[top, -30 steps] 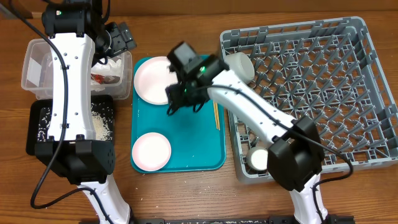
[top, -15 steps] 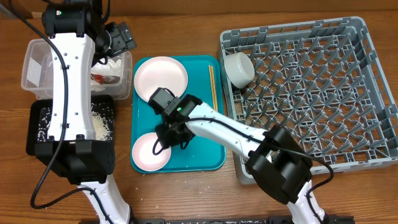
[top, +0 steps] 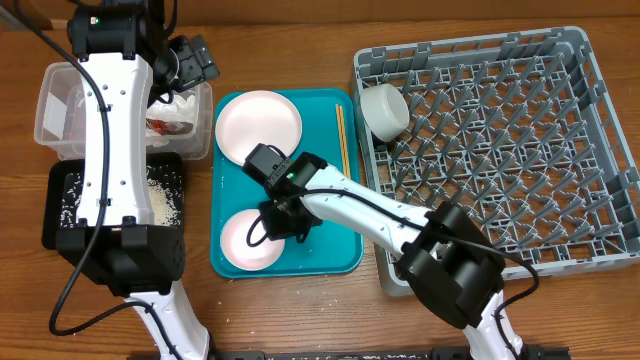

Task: Sort waste into correct bins and load items into the dishwasher
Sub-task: 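Reach the right gripper to the small pink plate and grasp it, then carry the pink plate into the dish rack and stand it upright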

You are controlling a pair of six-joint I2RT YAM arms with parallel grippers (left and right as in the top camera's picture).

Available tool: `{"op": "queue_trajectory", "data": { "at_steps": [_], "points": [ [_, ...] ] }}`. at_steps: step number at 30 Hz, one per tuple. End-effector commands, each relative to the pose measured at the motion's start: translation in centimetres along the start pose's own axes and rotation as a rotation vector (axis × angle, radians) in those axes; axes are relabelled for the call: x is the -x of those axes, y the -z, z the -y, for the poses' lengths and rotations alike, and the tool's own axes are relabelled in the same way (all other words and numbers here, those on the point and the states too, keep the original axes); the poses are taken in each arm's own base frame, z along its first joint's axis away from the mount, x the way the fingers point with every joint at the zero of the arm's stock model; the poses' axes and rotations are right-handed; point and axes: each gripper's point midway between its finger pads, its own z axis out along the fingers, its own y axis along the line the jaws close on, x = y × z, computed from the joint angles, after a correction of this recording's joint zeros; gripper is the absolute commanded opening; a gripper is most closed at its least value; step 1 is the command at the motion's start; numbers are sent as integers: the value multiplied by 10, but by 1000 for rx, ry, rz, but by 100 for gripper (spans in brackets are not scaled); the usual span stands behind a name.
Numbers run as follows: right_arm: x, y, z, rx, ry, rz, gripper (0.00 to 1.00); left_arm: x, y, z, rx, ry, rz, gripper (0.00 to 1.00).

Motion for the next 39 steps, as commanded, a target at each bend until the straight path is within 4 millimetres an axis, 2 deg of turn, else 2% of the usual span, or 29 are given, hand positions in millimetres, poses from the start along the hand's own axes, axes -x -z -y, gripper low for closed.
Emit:
{"op": "queue_trajectory", "data": {
  "at_steps": [1,2,3,4,5,6,7,11,15,17,19,23,30,32,34,39],
  "points": [
    [20,64,13,-67,-31,157,4,4,8,1,-1,3,27,100],
    [23,85,21,-99,-55,203,4,4,8,1,-1,3,27,100],
    [23,97,25,-117,-67,228,4,4,8,1,-1,3,27,100],
    [24,122,36,-154,-107,284,4,4,8,1,-1,3,27,100],
    [24,136,42,-175,-129,316,4,4,8,1,-1,3,27,100],
    [23,161,52,-208,-159,372,4,4,8,1,-1,3,27,100],
    [22,177,58,-231,-177,411,4,4,8,1,-1,3,27,100],
    [4,267,92,-335,-268,631,4,4,8,1,-1,3,27,100],
    [-23,329,122,-416,-351,806,4,4,8,1,-1,3,27,100],
    [-34,347,136,-472,-380,857,4,4,8,1,-1,3,27,100],
    [-48,362,160,-613,-424,900,4,4,8,1,-1,3,27,100],
    [-55,372,189,-870,-444,921,4,4,8,1,-1,3,27,100],
    [-23,353,199,-1115,-362,878,4,4,8,1,-1,3,27,100],
    [-12,342,202,-1187,-310,828,4,4,8,1,-1,3,27,100],
    [5,317,206,-1271,-245,740,4,4,8,1,-1,3,27,100],
    [27,274,211,-1378,-121,586,4,4,8,1,-1,3,27,100]
  ]
}}
